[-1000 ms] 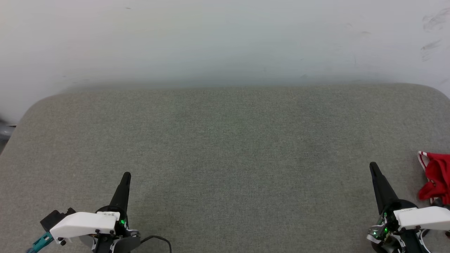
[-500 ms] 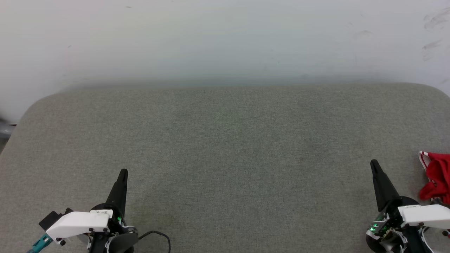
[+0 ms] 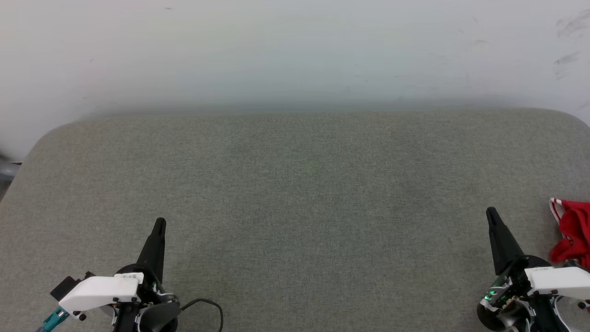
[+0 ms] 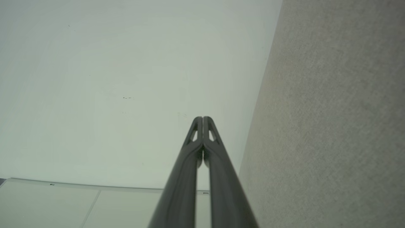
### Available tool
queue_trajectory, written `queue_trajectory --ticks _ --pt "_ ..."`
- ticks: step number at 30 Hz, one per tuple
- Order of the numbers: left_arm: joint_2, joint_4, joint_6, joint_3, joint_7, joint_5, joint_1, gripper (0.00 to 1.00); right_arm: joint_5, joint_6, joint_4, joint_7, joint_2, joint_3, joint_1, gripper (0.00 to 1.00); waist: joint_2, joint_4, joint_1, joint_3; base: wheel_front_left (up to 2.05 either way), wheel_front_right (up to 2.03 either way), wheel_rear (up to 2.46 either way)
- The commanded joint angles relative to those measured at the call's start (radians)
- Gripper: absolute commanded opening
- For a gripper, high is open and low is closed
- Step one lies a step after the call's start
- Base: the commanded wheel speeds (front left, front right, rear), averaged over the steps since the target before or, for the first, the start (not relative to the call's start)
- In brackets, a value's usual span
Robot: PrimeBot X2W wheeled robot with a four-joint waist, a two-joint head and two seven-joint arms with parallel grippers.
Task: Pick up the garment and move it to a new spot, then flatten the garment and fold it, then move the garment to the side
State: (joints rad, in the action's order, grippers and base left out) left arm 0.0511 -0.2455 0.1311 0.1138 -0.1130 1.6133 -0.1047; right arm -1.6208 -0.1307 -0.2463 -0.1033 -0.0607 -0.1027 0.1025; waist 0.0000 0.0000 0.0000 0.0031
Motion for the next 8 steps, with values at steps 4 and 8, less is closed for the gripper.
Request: queue_trajectory --ticks 4,8 --pt "-0.001 -0.001 0.002 0.003 -0.005 0.0 -0.009 0.0 -0.001 0.0 -0.001 -0.004 0.004 -0.002 0.012 0.0 0.0 0.0 0.0 0.0 0.0 0.0 0.0" --pt "-0.001 -0.001 0.002 0.003 -0.005 0.0 -0.009 0.0 0.0 0.0 -0.001 -0.003 0.005 -0.002 0.012 0.0 0.0 0.0 0.0 0.0 0.0 0.0 0.0"
